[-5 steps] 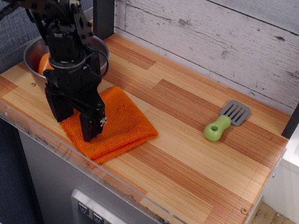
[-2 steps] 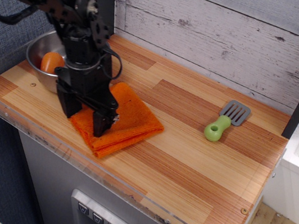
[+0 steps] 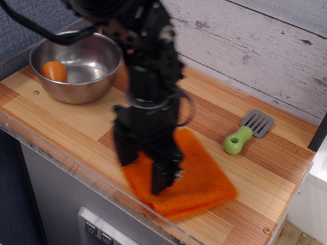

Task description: Place the yellow cloth on the far edge of the table.

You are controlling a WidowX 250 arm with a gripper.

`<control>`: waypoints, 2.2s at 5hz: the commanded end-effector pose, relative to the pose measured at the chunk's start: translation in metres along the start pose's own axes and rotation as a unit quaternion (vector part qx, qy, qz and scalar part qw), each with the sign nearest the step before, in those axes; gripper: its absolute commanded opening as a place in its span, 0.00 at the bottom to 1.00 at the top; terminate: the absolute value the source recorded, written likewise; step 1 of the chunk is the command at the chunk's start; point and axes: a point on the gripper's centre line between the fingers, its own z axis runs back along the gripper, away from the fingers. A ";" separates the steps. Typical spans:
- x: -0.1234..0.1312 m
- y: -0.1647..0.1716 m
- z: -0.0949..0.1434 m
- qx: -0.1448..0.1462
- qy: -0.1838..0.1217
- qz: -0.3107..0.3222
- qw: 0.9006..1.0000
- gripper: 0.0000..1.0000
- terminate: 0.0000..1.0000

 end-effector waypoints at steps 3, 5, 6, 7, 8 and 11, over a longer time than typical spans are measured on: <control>0.012 -0.042 0.042 -0.006 -0.019 0.036 0.999 1.00 0.00; -0.016 -0.009 0.146 0.002 -0.023 0.055 0.998 1.00 0.00; -0.026 0.013 0.149 0.014 0.001 0.056 0.998 1.00 0.00; -0.029 0.039 0.129 0.033 0.026 0.077 0.996 1.00 0.00; -0.027 0.055 0.119 0.031 0.017 0.090 0.995 1.00 0.00; -0.029 0.072 0.118 0.043 0.016 0.105 0.993 1.00 1.00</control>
